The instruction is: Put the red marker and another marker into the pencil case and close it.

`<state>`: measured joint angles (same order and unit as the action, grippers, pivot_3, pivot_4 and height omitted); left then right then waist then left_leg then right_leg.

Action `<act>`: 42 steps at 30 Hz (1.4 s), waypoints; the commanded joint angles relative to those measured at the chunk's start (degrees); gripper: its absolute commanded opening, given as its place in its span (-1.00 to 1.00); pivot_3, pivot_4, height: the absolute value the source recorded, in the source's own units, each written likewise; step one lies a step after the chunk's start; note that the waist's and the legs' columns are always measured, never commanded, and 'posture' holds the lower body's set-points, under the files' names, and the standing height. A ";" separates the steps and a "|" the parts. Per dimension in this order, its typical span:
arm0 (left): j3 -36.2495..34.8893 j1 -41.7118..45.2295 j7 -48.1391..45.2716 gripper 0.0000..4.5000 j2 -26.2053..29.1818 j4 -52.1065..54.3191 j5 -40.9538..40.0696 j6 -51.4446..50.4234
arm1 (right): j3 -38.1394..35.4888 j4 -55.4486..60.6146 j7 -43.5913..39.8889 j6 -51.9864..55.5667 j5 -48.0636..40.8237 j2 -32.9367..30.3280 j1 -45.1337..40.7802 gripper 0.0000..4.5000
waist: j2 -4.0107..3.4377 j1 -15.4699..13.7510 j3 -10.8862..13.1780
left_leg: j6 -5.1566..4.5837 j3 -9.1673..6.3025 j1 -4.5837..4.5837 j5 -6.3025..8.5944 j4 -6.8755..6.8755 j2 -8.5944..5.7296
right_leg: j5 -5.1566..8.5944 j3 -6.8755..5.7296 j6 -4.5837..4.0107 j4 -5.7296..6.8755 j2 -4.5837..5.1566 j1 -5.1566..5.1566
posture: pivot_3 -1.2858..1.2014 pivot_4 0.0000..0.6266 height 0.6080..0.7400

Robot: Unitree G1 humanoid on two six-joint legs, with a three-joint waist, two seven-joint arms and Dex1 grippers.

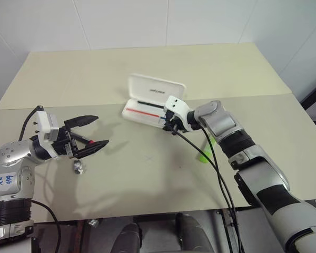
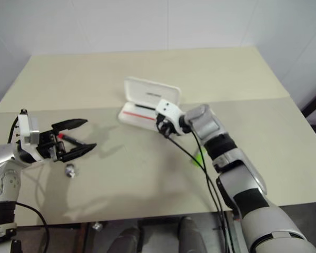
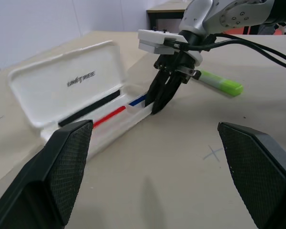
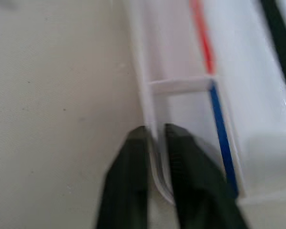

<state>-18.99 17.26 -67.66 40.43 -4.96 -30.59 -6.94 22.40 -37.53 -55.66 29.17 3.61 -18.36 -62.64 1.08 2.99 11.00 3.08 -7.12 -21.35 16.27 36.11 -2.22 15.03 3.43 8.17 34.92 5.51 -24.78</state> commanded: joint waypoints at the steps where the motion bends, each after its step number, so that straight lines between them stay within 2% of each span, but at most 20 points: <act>1: -1.11 -0.69 0.41 1.00 -0.07 2.76 -1.71 0.76 | -1.18 9.39 -1.42 2.38 -0.10 -2.90 2.50 -0.99 | 0.00 -0.05 0.00 | 0.00 0.00 -0.01 0.00 0.00 0.00 | 0.00 0.00 0.00 -0.01 0.00 0.00 | 0.03 -0.52 1.00; 9: -0.22 -1.19 -0.56 1.00 -0.87 3.61 -2.99 0.65 | -1.35 42.62 -5.62 10.11 -4.43 -11.21 14.82 -0.99 | 0.00 -0.01 0.00 | -0.01 0.03 -0.10 0.04 -0.04 0.04 | 0.00 0.01 0.00 -0.18 -0.02 -0.09 | 0.03 -0.52 1.00; 13: 1.25 1.53 -1.79 1.00 -1.56 1.40 -2.92 0.85 | 3.54 57.91 -8.08 11.50 -3.08 -16.82 19.33 -0.99 | 0.00 -0.40 0.00 | -0.01 0.02 -0.10 0.04 0.05 0.04 | 0.00 -0.01 0.00 -0.14 -0.03 -0.04 | 0.03 -0.52 1.00; 16: 2.21 2.52 -2.43 1.00 -2.06 0.29 -2.51 0.93 | 6.71 64.39 -9.78 12.49 -2.67 -20.65 21.41 -0.99 | 0.01 -0.75 0.00 | -0.01 0.02 0.04 0.04 0.08 0.03 | 0.00 -0.03 0.00 -0.17 -0.03 0.15 | 0.03 -0.52 1.00; 23: 3.50 3.40 -2.80 1.00 -2.96 -0.88 -2.27 0.99 | 9.62 67.32 -10.14 11.74 -1.32 -25.21 24.60 -0.99 | 0.04 -1.44 0.01 | -0.01 0.02 0.07 0.04 0.11 0.04 | -0.01 -0.04 -0.01 -0.18 -0.03 0.19 | 0.03 -0.52 1.00; 38: 4.18 4.26 -3.21 1.00 -3.44 -1.95 -2.02 1.51 | 6.50 63.71 -7.69 10.35 -1.61 -25.73 27.65 -0.99 | 0.04 -1.50 0.01 | -0.01 0.02 0.05 0.04 0.07 0.03 | -0.01 -0.04 -0.01 -0.29 -0.02 0.21 | 0.03 -0.52 1.00; 42: 4.29 3.71 -3.68 1.00 -3.11 -1.20 -2.23 1.03 | 5.31 64.62 -6.20 9.55 -2.20 -25.05 29.28 -0.49 | 0.04 -1.46 0.01 | -0.01 0.02 0.06 0.04 0.06 0.04 | -0.01 -0.04 -0.01 -0.29 -0.03 0.20 | 0.03 -0.52 1.00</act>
<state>-14.51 21.12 -70.88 36.82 -7.52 -32.21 -6.26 30.01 25.17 -62.47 39.78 2.06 -43.59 -33.37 1.12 1.54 11.01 3.07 -7.10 -21.29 16.31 36.17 -2.18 15.02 3.40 8.16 34.63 5.49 -24.57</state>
